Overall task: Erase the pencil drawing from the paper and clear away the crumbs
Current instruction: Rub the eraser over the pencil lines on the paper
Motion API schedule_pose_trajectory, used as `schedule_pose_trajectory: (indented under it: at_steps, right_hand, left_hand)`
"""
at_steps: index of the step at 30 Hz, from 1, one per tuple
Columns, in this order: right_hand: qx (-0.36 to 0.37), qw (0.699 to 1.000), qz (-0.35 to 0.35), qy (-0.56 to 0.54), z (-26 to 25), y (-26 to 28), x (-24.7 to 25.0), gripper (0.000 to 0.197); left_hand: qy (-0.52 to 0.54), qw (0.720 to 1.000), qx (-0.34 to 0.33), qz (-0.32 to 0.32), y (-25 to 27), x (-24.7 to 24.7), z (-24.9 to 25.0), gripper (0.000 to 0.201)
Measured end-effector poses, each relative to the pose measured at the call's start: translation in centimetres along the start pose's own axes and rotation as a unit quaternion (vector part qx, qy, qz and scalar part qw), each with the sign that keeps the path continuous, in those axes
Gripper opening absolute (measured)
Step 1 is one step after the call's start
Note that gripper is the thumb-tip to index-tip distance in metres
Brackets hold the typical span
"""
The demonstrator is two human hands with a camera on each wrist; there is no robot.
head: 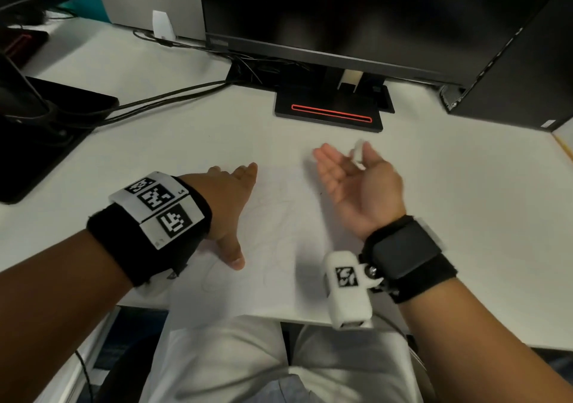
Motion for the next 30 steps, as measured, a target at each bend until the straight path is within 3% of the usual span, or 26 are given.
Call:
schedule_pose_trajectory:
  at_steps: [2,4,6,8,10,12,14,17,19,23,25,26,27,28,30]
  right_hand:
    - [-0.104,0.99,-0.051,0.08,3.1,1.1,-1.4,0.048]
    - [-0.168,0.975,-0.056,0.136,4.3,0.8,-1.3,0.054]
    - [-0.135,0.986,-0.022,0.099,2.5,-0.7,0.0,0.053]
    - [-0.052,0.997,0.043,0.035,-0.8,-2.1,1.3,0.044]
    - [0.023,0.992,0.125,0.017,-3.7,-2.3,2.4,0.04]
    - [0.053,0.989,0.141,0.003,-4.7,-1.4,2.6,0.033]
    - [0.028,0.997,0.069,-0.005,-3.5,-0.3,1.5,0.035]
    - [-0.136,0.984,-0.065,0.096,0.4,1.0,0.0,0.042]
    - [-0.191,0.961,-0.072,0.184,1.2,0.4,0.3,0.046]
    - [-0.018,0.995,0.061,0.078,-2.8,-2.7,1.8,0.033]
    - [0.037,0.985,0.074,0.149,-4.3,-2.4,1.8,0.028]
    - [0.031,0.969,0.05,0.239,-4.3,-1.9,1.6,0.025]
    - [0.017,0.932,0.013,0.363,-3.9,-1.3,1.1,0.024]
    - [0.007,0.866,-0.026,0.499,-3.3,-0.8,0.4,0.024]
    - [0.026,0.698,-0.072,0.712,-2.3,-1.0,-0.8,0.032]
  left_hand:
    - [0.006,1.0,0.005,0.003,-0.1,-0.1,0.0,0.157]
    - [0.0,1.0,0.005,0.004,-0.1,-0.2,-0.1,0.157]
    - [-0.002,1.0,0.003,0.0,0.1,-0.2,-0.1,0.155]
    - [-0.002,1.0,0.002,-0.003,0.2,-0.1,-0.1,0.154]
    - [-0.003,1.0,0.003,-0.007,0.3,0.0,0.1,0.153]
    - [-0.005,1.0,0.005,-0.007,0.1,0.0,0.2,0.152]
    - [-0.007,1.0,0.004,-0.012,0.0,0.1,0.3,0.152]
    - [-0.012,1.0,0.005,-0.017,-0.2,0.1,0.3,0.153]
    - [-0.019,1.0,0.002,-0.02,-0.2,0.1,0.3,0.153]
    - [-0.021,1.0,0.001,-0.022,0.0,0.2,0.3,0.15]
    - [-0.022,0.999,0.001,-0.023,0.1,0.2,0.5,0.149]
    - [-0.023,0.999,0.001,-0.022,0.1,0.3,0.6,0.148]
    - [-0.023,0.999,0.002,-0.021,0.1,0.3,0.6,0.148]
    - [-0.023,1.0,0.003,-0.022,0.1,0.4,0.6,0.148]
    - [-0.022,1.0,0.005,-0.022,0.2,0.2,0.5,0.148]
Point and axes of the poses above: each hand's wrist, its own y-axis away from the middle knuckle, its own x-axis out of the back of the hand, z = x × y, the point moved 1 cm from there along -y, towards the middle knuckle, and after that the axes turned 1 degree about x, right-handed, at the moved point
